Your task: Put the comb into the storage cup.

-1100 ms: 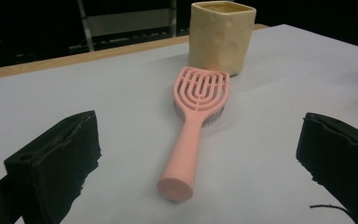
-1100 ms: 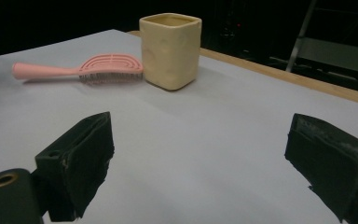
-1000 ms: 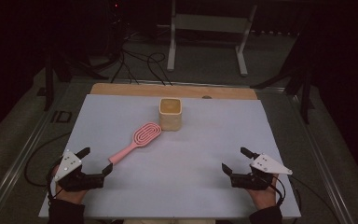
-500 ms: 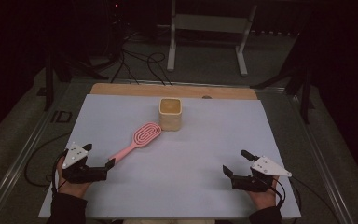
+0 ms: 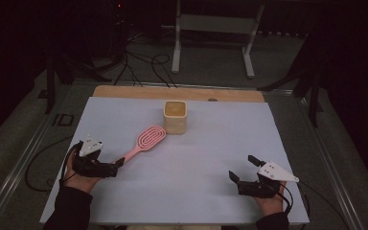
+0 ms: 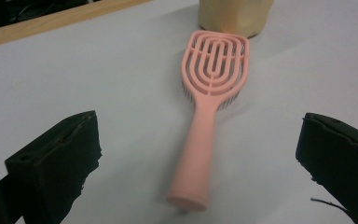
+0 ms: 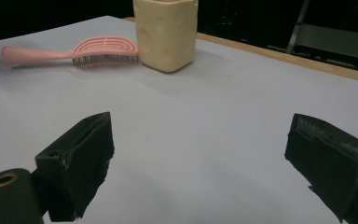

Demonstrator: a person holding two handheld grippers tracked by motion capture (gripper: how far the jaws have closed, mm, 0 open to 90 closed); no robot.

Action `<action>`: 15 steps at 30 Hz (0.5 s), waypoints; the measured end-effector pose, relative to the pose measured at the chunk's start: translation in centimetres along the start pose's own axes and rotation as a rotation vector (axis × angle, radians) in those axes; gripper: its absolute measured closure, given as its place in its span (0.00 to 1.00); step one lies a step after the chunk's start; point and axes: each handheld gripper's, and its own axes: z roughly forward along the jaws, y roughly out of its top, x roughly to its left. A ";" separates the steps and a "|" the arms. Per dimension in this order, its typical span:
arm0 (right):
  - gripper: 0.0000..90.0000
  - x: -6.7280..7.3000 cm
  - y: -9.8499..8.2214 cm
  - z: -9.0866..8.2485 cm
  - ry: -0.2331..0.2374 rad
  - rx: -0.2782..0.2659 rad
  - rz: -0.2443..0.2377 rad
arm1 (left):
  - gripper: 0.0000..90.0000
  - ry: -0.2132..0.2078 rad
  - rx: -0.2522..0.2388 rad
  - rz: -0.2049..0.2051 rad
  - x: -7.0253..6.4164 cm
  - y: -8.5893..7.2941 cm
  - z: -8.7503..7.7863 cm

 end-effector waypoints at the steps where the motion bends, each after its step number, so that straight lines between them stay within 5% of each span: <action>1: 0.09 0.0 0.0 0.0 0.000 0.000 0.000 | 0.00 -0.003 -0.002 -0.002 0.0 0.3 0.2; 15: 0.09 0.0 -0.2 0.1 0.003 0.010 0.004 | 0.01 -0.014 0.097 0.075 -0.3 2.2 2.3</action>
